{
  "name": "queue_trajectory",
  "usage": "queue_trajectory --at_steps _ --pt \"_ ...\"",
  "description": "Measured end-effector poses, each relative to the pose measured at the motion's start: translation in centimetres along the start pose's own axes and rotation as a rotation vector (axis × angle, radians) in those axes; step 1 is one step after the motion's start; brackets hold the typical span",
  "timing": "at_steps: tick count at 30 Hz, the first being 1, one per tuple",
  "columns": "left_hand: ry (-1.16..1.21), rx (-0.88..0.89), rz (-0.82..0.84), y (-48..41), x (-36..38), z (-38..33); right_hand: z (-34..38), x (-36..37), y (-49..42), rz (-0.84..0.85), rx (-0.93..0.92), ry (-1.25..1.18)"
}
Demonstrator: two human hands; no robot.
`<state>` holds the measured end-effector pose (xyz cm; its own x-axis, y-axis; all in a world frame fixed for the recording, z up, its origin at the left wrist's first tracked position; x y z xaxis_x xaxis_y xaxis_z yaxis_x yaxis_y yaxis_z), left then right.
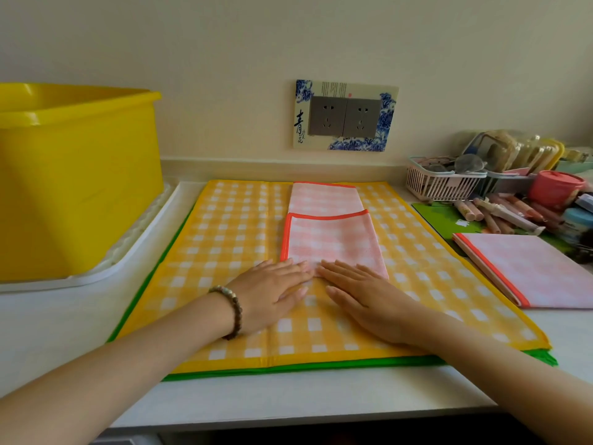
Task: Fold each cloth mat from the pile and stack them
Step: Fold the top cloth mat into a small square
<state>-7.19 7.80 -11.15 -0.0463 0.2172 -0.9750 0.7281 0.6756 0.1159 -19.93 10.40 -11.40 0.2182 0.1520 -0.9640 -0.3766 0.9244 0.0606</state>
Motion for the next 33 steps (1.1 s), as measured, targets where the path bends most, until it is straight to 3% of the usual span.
queue_trajectory --at_steps 18,24,27,33 --pt "0.045 0.027 -0.003 0.9 0.3 2.0 -5.7 -1.3 5.1 0.167 0.117 -0.201" --pt "0.063 -0.045 -0.019 0.9 -0.5 1.9 -5.8 -4.9 3.7 -0.09 0.171 -0.009" --pt "0.076 -0.064 -0.007 1.0 -0.7 1.9 -5.0 -5.1 3.0 -0.108 0.116 0.165" --pt "0.168 -0.039 -0.029 1.7 -0.7 1.5 -4.9 -5.5 2.1 -0.178 0.074 0.266"
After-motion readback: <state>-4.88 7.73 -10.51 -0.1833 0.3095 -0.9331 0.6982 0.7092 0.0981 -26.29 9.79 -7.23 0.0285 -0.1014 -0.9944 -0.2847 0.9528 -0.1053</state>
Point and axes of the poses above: each hand's wrist, its own y-axis away from the middle knuckle, its own x-axis out of the palm, z = x × y, the point moved 8 cm from there along -y, towards the middle knuckle, and after that the axes turned 4 degrees about z, right-handed, at the moved point
